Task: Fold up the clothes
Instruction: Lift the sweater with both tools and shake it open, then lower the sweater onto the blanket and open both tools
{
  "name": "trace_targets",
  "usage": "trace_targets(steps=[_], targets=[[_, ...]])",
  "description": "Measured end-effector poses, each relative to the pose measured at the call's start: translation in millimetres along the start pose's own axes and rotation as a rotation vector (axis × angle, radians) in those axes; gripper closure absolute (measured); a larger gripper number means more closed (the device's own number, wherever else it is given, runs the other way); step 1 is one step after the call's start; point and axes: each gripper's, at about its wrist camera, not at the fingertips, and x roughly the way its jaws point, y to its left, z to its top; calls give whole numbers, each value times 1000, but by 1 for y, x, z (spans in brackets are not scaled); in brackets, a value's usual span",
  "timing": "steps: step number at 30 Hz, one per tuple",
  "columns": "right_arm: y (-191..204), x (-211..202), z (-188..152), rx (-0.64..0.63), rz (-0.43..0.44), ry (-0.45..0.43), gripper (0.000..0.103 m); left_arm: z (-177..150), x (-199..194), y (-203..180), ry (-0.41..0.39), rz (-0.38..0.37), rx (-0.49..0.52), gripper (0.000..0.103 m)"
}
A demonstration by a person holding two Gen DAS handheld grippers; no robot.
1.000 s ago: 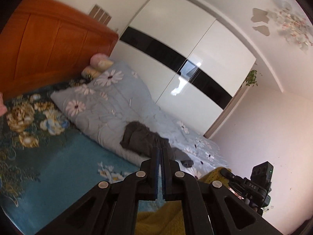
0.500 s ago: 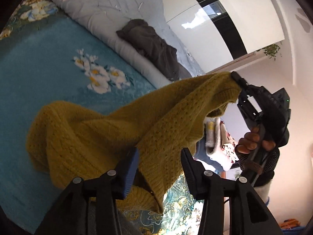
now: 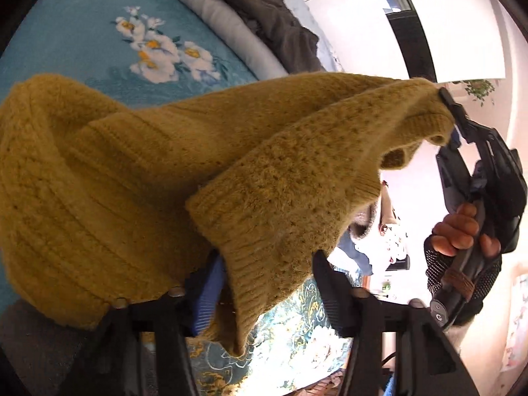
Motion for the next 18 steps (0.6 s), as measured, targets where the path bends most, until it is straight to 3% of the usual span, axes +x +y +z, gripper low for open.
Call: trace_targets(steps=[3,10,18], targets=[[-7,-3,-1,13,-2,-2,93,1,0,-3,-3,-14,16,99],[-26,-2,0,50,-14,3,93,26,-17,-17,-100,-27,86,99],[-49,15,14,88,-53,20,93,133,-58,-24,-289,6,135,99]])
